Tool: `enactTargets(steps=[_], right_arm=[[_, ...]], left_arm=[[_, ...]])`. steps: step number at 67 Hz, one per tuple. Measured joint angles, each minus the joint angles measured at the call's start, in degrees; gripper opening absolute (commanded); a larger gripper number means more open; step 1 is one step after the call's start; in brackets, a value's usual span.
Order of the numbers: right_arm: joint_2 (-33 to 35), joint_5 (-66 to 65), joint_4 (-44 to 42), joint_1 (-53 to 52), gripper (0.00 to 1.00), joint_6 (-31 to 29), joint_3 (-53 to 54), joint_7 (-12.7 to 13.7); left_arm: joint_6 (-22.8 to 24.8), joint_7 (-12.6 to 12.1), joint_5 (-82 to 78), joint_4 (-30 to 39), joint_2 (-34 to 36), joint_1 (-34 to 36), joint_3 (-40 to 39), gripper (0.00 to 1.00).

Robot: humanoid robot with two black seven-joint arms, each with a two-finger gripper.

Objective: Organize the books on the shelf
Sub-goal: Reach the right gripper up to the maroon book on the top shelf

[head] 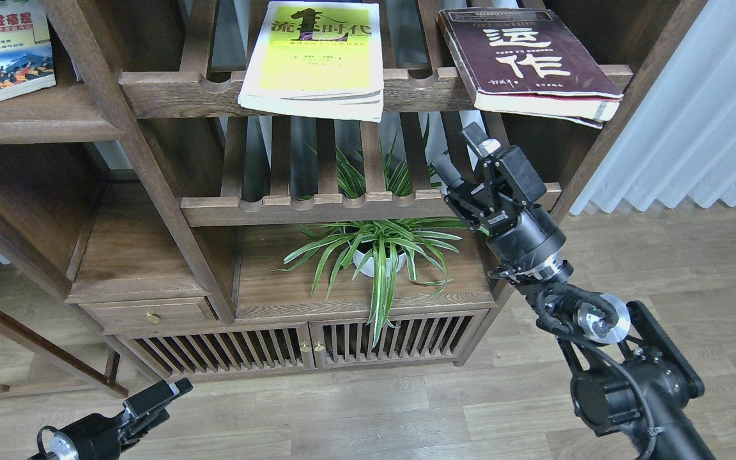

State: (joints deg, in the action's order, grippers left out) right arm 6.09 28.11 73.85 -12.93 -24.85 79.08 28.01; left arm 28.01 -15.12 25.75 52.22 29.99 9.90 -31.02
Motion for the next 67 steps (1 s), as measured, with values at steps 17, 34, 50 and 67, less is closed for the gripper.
enactTargets(steps=[17, 34, 50, 67], right_arm=[[1.0, -0.1, -0.4, -3.2, 0.97, 4.8, 2.8, -0.3], [3.4, -0.3, -1.8, -7.1, 0.97, 9.1, 3.1, -1.6], [7.8, -0.2, -2.0, -8.1, 0.97, 9.9, 3.8, -1.8], [11.3, -0.2, -2.1, -8.1, 0.81, 10.7, 4.0, -1.7]], left_arm=[[0.0, 0.0, 0.0, -0.1, 0.1, -0.9, 0.0, 0.99], [0.0, 0.1, 0.0, -0.1, 0.1, -1.5, -0.2, 0.99], [0.0, 0.1, 0.0, -0.2, 0.1, -2.0, -0.2, 0.99], [0.0, 0.0, -0.1, -0.2, 0.1, -2.0, -0.1, 0.99]])
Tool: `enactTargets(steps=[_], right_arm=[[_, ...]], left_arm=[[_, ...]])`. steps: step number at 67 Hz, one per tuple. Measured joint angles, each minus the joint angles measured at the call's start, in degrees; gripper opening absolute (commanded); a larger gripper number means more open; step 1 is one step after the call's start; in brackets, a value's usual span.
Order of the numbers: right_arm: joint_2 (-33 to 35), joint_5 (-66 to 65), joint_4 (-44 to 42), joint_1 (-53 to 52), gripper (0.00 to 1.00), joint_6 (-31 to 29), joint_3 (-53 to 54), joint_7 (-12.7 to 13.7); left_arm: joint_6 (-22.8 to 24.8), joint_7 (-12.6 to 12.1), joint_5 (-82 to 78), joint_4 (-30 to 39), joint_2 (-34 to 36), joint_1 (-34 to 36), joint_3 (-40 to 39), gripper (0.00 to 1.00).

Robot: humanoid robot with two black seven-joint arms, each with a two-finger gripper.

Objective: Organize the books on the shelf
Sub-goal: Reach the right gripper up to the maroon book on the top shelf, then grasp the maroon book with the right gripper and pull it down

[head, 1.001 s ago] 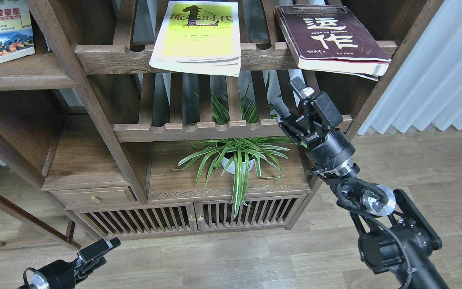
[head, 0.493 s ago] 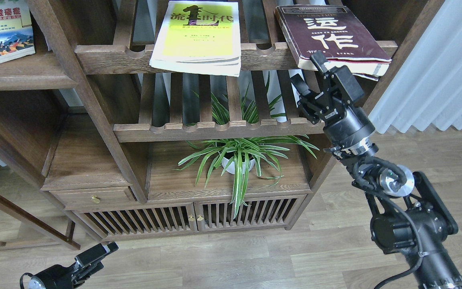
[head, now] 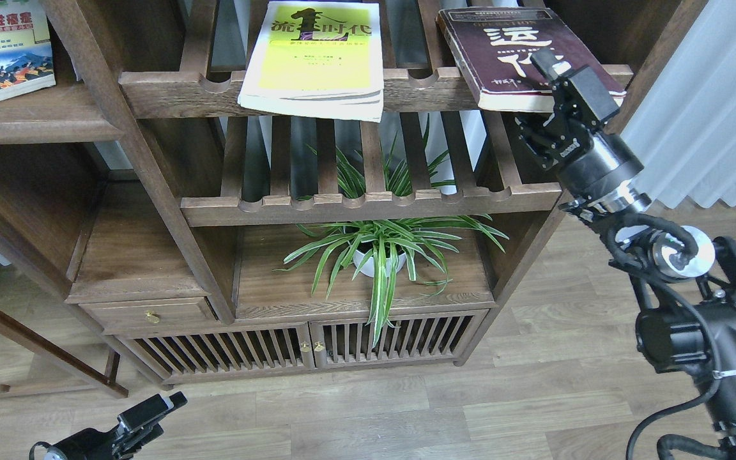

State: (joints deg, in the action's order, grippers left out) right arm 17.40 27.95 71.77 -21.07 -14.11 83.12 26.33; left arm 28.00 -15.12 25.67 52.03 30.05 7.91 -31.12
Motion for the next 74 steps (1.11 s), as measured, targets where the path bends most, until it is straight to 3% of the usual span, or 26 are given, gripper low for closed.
enactTargets(steps=[38, 62, 74], right_arm=[[1.4, 0.2, 0.0, -0.9, 0.04, -0.9, 0.8, 1.0], [2.6, 1.4, 0.9, 0.4, 0.03, -2.8, 5.5, 1.7], [3.5, 4.8, 3.4, 7.3, 0.03, -7.4, 7.0, 1.7]], left_arm=[[0.0, 0.0, 0.0, 0.0, 0.0, -0.2, 0.0, 0.99], [0.0, 0.0, 0.0, 0.0, 0.0, -0.2, -0.1, 0.99], [0.0, 0.1, 0.0, 0.0, 0.0, -0.2, -0.1, 0.99]])
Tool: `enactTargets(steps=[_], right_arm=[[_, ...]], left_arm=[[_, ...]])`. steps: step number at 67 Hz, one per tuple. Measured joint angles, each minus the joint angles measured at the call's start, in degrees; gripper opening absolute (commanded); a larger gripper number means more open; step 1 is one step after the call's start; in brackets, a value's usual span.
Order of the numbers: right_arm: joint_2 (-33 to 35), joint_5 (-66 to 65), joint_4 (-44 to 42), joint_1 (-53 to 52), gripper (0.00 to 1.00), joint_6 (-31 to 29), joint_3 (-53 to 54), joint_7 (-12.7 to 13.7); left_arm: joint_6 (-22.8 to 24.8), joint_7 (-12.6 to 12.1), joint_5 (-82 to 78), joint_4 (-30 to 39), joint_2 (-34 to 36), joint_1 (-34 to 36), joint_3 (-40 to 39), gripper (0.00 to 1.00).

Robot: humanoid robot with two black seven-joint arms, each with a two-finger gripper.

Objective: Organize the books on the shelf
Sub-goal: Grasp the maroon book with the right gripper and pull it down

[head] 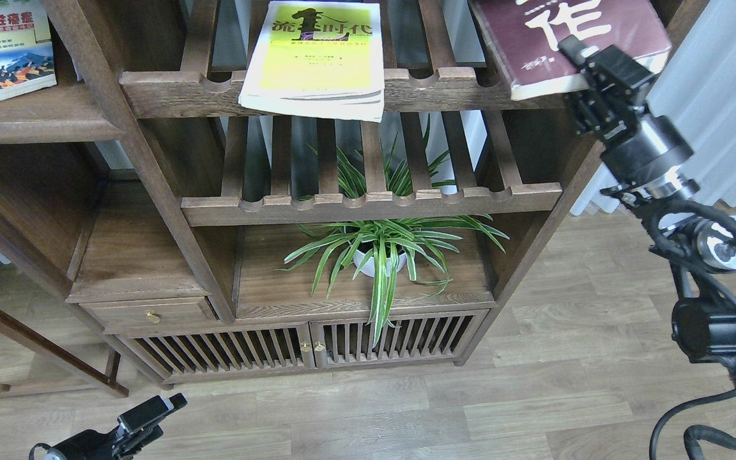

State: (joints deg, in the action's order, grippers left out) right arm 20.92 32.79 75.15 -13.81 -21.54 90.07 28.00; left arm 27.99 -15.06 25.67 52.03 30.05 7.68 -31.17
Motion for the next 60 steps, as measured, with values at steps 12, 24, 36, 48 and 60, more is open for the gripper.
enactTargets(steps=[12, 24, 36, 48, 60], right_arm=[[2.1, 4.4, 2.4, 8.8, 0.03, -5.2, 1.2, 0.0], [3.6, 8.4, 4.9, 18.5, 0.03, -6.4, 2.1, 0.0], [3.2, 9.1, 6.1, 27.7, 0.02, -6.5, 1.1, 0.0], [1.7, 8.8, 6.1, 30.5, 0.00, -6.4, -3.4, 0.0], [-1.5, 5.9, 6.1, 29.5, 0.00, -6.4, -8.3, 0.0]], left_arm=[[0.0, 1.0, 1.2, 0.0, -0.8, 0.0, -0.2, 0.99], [0.0, 3.8, 3.6, 0.1, -2.0, 0.1, -0.5, 0.99], [0.0, 4.0, 3.7, 0.2, -3.3, 0.5, -0.3, 0.99], [0.0, 3.7, 3.7, 1.3, -5.9, 1.1, -0.2, 0.99], [0.0, 3.8, 3.6, 3.6, -9.0, 1.6, -0.2, 0.99]])
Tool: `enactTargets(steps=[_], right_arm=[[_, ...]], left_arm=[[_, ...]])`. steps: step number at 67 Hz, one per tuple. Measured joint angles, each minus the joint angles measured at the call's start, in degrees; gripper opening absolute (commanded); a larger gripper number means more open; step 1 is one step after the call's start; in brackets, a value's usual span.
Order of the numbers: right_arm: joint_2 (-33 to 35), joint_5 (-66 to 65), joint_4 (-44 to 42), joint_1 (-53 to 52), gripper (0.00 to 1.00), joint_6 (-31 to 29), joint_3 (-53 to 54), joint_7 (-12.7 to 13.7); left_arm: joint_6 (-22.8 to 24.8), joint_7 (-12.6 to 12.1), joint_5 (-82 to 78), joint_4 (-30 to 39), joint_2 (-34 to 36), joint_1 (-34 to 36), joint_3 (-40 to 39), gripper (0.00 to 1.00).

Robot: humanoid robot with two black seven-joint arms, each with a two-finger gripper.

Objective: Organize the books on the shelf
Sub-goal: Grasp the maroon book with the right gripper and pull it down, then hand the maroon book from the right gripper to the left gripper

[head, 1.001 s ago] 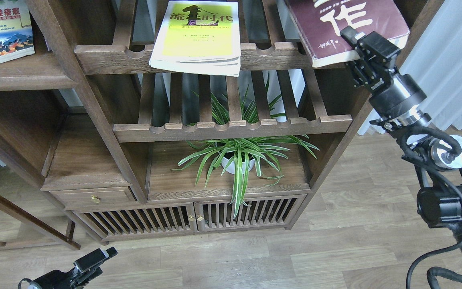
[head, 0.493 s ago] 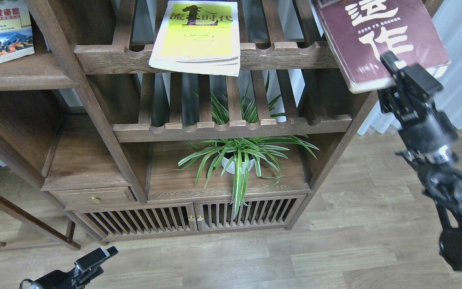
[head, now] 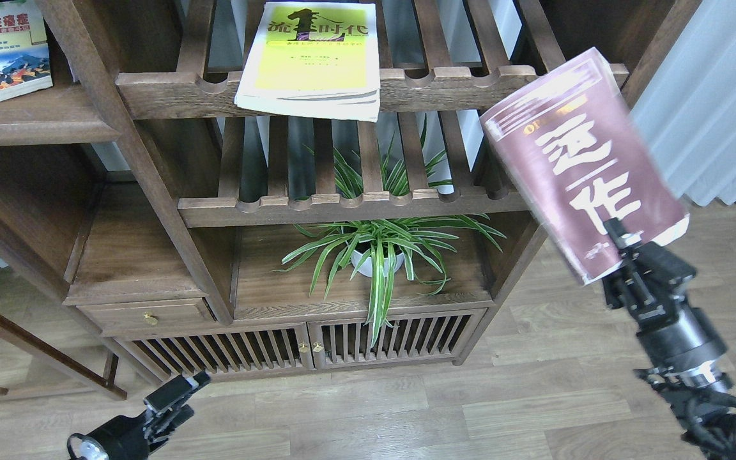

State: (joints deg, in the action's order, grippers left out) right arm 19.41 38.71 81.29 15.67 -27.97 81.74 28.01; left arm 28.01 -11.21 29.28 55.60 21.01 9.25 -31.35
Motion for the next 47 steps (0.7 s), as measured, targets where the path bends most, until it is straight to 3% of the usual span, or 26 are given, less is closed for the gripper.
enactTargets(steps=[47], right_arm=[[-14.5, -11.9, -4.9, -3.5, 0.00, 0.0, -10.6, 0.0]], left_arm=[[0.0, 1.1, 0.1, 13.2, -9.4, 0.6, -4.0, 0.97]])
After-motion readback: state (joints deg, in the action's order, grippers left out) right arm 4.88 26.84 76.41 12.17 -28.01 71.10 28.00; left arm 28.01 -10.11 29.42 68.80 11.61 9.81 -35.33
